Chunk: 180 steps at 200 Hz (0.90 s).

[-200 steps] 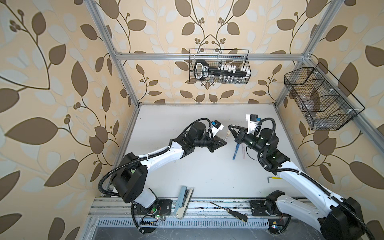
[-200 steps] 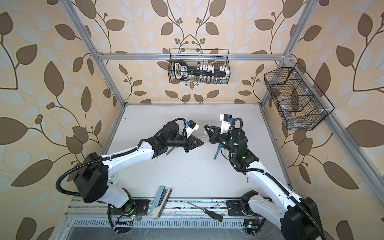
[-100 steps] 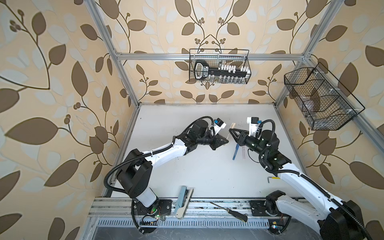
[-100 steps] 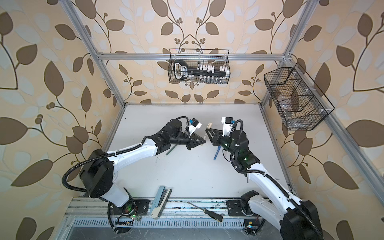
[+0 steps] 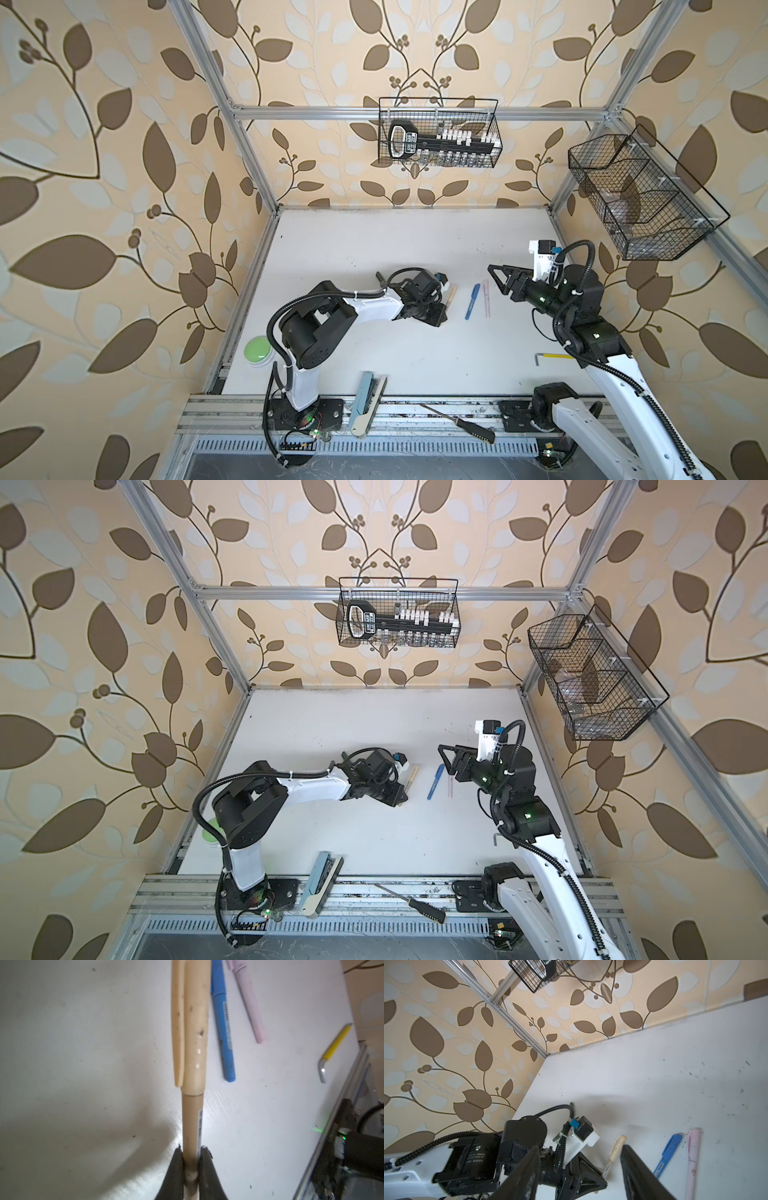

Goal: Insert the pens into the pen caps
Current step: 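Lay the capped beige pen down with the left gripper while the right arm withdraws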

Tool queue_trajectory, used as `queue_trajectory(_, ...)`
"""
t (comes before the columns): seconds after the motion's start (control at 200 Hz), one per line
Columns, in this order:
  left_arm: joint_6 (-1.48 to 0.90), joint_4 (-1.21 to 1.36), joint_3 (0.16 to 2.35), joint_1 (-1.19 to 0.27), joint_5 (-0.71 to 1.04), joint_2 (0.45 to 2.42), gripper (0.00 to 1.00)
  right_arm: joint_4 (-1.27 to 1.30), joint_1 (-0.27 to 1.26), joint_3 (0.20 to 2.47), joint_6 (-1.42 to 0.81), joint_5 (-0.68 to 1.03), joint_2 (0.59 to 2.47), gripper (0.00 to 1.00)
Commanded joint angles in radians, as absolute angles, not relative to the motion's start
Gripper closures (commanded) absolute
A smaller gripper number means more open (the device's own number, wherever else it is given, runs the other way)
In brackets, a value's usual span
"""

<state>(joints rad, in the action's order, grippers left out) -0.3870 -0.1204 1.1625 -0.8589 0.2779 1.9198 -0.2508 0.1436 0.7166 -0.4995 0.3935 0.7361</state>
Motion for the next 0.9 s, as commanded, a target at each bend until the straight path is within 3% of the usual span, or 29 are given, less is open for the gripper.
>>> queue_trajectory(0.0, -0.457, -0.205, 1.272, -0.873, 0.179, 1.949, 0.81, -0.315, 0.141, 0.674, -0.475, 0.410, 0.731, 0.37)
queue_trajectory(0.09, -0.472, -0.189, 1.288, -0.874, 0.191, 1.982, 0.80, -0.317, 0.140, 0.659, -0.477, 0.421, 0.724, 0.37)
queue_trajectory(0.185, -0.477, -0.217, 1.317, -0.880, 0.180, 2.002, 0.67, -0.325, 0.140, 0.654, -0.465, 0.419, 0.712, 0.37)
queue_trajectory(0.36, -0.470, -0.277, 1.334, -0.881, 0.126, 1.976, 0.55, -0.341, 0.130, 0.663, -0.447, 0.416, 0.706, 0.36)
queue_trajectory(0.695, -0.281, -0.533, 1.227, -0.790, -0.093, 1.643, 0.27, -0.284, 0.198, 0.684, -0.448, 0.410, 0.796, 0.36)
queue_trajectory(0.895, -0.164, -0.555, 1.088, -0.631, 0.000, 1.582, 0.28, -0.216, 0.319, 0.688, -0.457, 0.366, 0.893, 0.36)
